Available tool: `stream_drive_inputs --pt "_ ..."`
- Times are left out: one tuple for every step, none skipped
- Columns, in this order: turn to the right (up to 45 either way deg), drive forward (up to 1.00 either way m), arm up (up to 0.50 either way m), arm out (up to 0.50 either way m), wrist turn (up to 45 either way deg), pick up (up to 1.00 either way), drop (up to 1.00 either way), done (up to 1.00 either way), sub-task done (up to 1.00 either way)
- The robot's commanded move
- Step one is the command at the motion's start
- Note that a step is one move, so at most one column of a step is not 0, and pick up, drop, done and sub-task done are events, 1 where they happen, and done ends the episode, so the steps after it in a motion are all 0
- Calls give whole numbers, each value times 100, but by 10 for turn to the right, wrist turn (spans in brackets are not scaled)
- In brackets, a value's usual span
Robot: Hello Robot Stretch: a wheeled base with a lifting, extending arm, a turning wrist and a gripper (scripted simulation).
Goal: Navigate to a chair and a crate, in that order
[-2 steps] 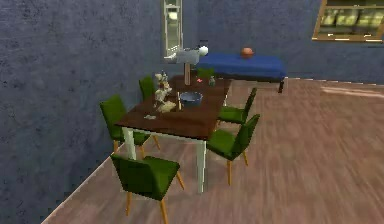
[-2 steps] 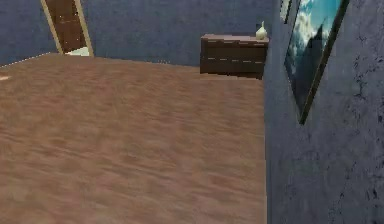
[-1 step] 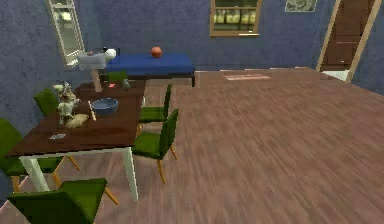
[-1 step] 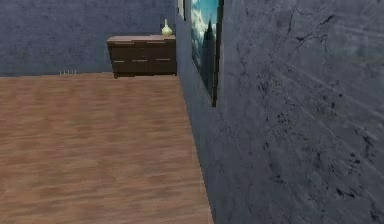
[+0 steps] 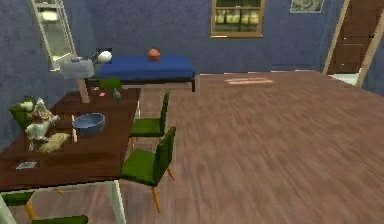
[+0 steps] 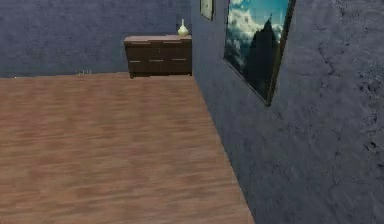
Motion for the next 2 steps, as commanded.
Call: stream_drive_inputs --pt "-450 0 0 0 0 0 0 0 0" --pt "-30 0 0 0 0 0 0 0 0"
